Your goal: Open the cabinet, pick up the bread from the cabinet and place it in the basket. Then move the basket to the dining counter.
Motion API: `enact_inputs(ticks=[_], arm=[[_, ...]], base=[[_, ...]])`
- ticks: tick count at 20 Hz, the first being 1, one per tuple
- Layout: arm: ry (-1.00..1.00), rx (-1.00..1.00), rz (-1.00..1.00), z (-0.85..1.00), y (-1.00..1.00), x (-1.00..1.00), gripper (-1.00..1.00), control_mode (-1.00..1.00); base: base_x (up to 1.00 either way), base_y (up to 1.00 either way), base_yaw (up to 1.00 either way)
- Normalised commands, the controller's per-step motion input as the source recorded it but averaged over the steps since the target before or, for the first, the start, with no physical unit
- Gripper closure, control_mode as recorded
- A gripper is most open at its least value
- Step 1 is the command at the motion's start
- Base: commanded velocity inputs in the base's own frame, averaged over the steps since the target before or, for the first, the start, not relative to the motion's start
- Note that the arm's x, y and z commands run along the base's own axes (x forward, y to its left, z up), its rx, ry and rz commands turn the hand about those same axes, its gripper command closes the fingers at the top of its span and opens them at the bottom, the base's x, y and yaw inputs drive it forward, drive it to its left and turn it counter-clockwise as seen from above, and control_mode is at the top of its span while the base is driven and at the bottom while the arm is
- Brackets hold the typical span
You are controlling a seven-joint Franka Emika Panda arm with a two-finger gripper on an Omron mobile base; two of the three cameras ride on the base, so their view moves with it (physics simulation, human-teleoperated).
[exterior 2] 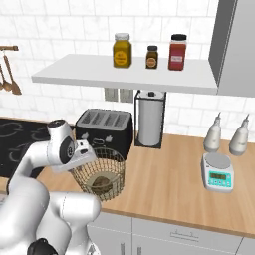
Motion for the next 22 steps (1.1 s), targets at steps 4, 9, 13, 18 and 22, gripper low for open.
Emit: enact_inputs(ticks=[4,9,13,18,22], arm=[[0.0,-0.05,0.05,0.34,-0.17,-0.16,1.0,-1.0],[-0.01,-0.07,0.09,0.8,-0.13,-0.28,1.0,-1.0],[0.0,-0.08,0.11,0.77,-0.01,-0.68,1.0,-1.0],[0.0,-0.04,0.1,0.93,0.0,-0.3,1.0,-1.0],[0.01,0.0,0.1,0.41,-0.02,-0.02,1.0,-1.0]], base=[[0.0,0.0,0.0],[0.0,0.0,0.0],[0.0,0.0,0.0],[0.0,0.0,0.0],[0.0,0.0,0.0]])
